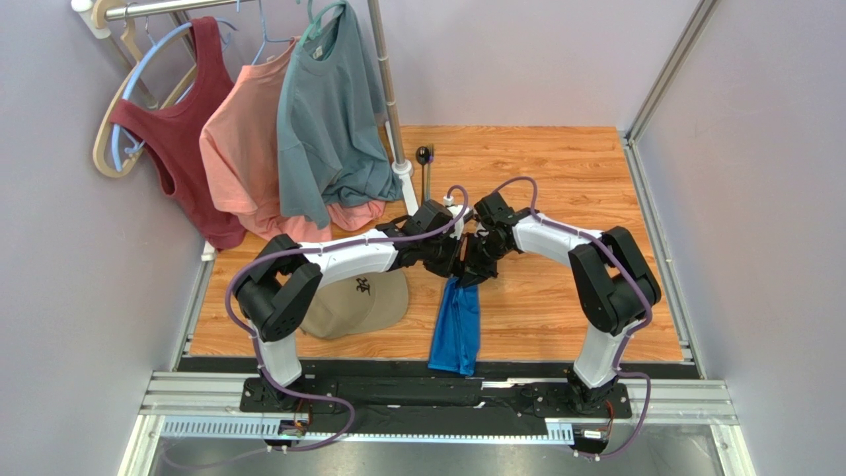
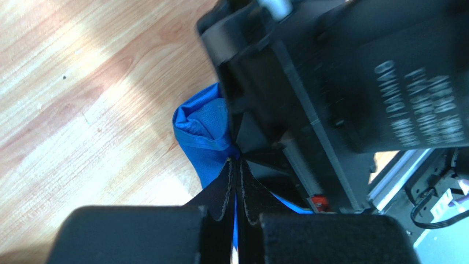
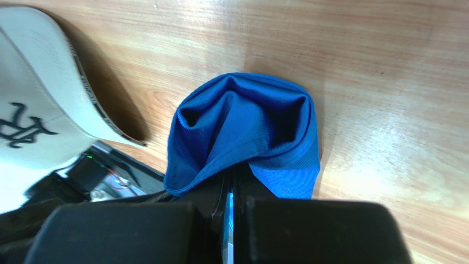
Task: Fold the napkin into a case and place the utensils inside
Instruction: Stuff the top corner of the smaller-rectangle-folded napkin into the folded napkin.
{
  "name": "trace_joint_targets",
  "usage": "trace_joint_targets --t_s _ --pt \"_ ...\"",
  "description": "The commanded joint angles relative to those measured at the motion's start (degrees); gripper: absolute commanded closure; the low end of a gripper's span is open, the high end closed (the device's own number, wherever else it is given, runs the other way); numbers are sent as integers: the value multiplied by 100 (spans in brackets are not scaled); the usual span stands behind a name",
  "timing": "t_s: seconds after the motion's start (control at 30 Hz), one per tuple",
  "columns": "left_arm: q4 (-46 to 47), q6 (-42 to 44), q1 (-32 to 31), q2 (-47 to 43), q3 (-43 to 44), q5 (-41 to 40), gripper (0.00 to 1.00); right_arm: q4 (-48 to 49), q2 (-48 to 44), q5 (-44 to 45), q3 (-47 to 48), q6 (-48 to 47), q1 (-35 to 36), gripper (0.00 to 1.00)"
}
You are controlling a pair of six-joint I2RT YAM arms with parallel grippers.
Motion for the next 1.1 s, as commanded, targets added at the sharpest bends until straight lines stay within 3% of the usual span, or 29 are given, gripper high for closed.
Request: trace_joint_targets --t_s 0.0,0.13,0.53,0.67,0.8,0.87,1.07 --pt "171 -44 -59 -190 -108 46 100 1422 -414 -333 -408 764 -109 100" --pt "118 -36 -59 -181 -117 -69 100 2304 -695 -299 -866 1345 -118 100" --pt "-75 26 -15 -164 59 -7 100 5433 -1293 -211 -2561 1802 -12 100" --pt "-75 17 11 -173 24 46 100 5969 -1162 36 -2826 1715 49 100" --pt "-40 -53 81 -181 -55 -16 100 7136 -1039 246 -3168 1838 93 100" --pt "-31 -88 125 -155 -108 28 100 7375 -1056 256 -3274 1786 154 100" --pt "-128 -1 222 -85 -55 10 100 6875 -995 431 -3098 1407 348 100"
